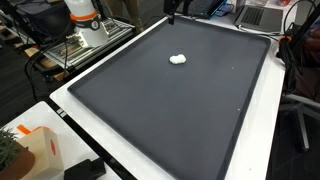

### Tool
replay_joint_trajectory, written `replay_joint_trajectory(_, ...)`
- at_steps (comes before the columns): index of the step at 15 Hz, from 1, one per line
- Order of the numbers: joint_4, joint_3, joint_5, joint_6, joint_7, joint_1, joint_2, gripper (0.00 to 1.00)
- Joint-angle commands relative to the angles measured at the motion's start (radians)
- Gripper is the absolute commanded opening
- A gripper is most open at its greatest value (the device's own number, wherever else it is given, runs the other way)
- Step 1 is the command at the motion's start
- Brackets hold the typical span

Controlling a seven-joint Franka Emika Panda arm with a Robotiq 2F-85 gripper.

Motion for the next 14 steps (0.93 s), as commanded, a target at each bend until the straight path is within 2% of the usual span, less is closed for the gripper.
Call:
replay_joint_trajectory(1, 0.028, -0.073, -0.068, -0.031, 0.027, 0.082, 0.049, 1.00)
replay_joint_trajectory(2, 0.041, -0.106, -0.109, -0.042, 0.043, 0.122, 0.077, 1.00)
replay_joint_trajectory(4, 0.064, -0.120, -0.199, -0.061, 0.076, 0.150, 0.130, 1.00)
replay_joint_trajectory(6, 0.102, -0.164, -0.302, -0.109, 0.132, 0.209, 0.201, 1.00)
replay_joint_trajectory(10, 0.270, -0.344, -0.477, -0.267, 0.293, 0.443, 0.412, 1.00)
replay_joint_trajectory(14, 0.516, -0.511, -0.537, -0.378, 0.421, 0.663, 0.594, 1.00)
